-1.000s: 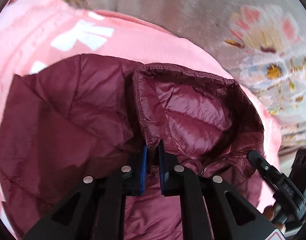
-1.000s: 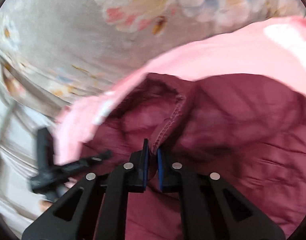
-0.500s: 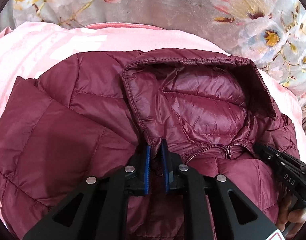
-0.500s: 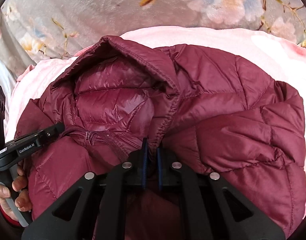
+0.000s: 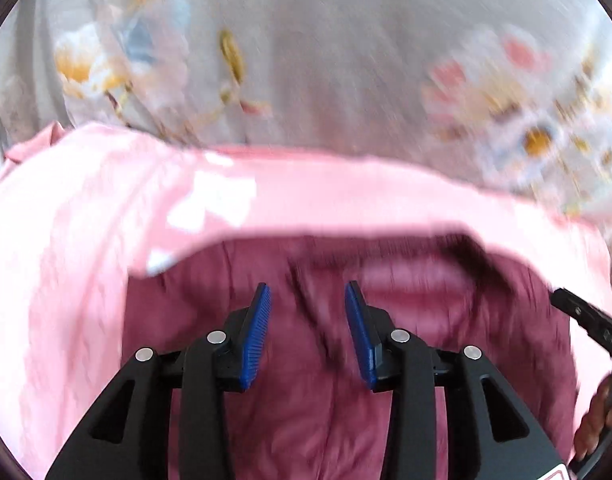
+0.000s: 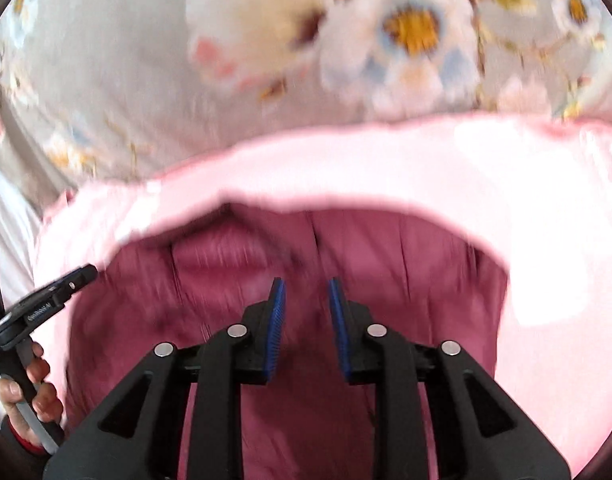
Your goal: Fold large clothes
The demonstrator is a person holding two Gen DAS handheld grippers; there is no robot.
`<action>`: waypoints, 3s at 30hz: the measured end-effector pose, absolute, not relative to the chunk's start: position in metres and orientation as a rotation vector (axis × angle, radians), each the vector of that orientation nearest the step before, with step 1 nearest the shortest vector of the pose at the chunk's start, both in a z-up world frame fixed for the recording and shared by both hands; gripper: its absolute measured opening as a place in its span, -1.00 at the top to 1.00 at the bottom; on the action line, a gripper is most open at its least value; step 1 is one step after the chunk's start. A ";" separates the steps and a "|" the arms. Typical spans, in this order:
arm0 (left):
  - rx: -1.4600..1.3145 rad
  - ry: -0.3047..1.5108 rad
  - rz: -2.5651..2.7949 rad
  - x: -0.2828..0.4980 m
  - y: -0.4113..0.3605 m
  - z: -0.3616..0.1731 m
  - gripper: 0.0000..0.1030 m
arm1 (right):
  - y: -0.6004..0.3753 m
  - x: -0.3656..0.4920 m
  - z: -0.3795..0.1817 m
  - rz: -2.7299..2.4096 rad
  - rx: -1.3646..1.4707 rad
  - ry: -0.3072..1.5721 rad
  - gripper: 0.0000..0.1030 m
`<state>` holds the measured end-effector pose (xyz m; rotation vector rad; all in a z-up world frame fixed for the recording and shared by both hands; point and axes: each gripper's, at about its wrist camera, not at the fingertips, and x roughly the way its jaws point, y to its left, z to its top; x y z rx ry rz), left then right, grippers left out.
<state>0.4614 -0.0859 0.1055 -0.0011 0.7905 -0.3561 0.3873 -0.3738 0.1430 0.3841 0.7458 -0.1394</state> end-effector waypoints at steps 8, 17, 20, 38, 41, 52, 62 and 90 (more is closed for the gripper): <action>-0.110 0.931 -0.289 0.530 -0.120 0.089 0.26 | -0.387 0.458 0.118 -0.191 0.530 0.759 0.56; -0.034 1.005 -0.279 0.524 -0.115 0.018 0.22 | -0.375 0.448 0.064 -0.167 0.393 0.869 0.63; 0.020 0.946 -0.285 0.516 -0.118 0.010 0.21 | -0.369 0.445 0.060 -0.169 0.330 0.853 0.63; 0.202 0.838 -0.201 0.497 -0.139 0.002 0.17 | -0.339 0.449 0.047 -0.248 0.117 0.827 0.60; 0.208 0.836 -0.196 0.497 -0.139 0.002 0.16 | -0.339 0.449 0.047 -0.250 0.112 0.826 0.60; 0.230 0.829 -0.178 0.496 -0.142 0.000 0.09 | -0.340 0.449 0.045 -0.245 0.118 0.818 0.59; 0.108 0.877 -0.170 0.454 -0.096 0.023 -0.32 | -0.334 0.384 0.072 -0.175 0.216 0.833 0.11; -0.262 1.133 -0.301 0.164 0.174 0.007 -0.19 | -0.330 -0.043 0.047 -0.234 0.636 0.903 0.00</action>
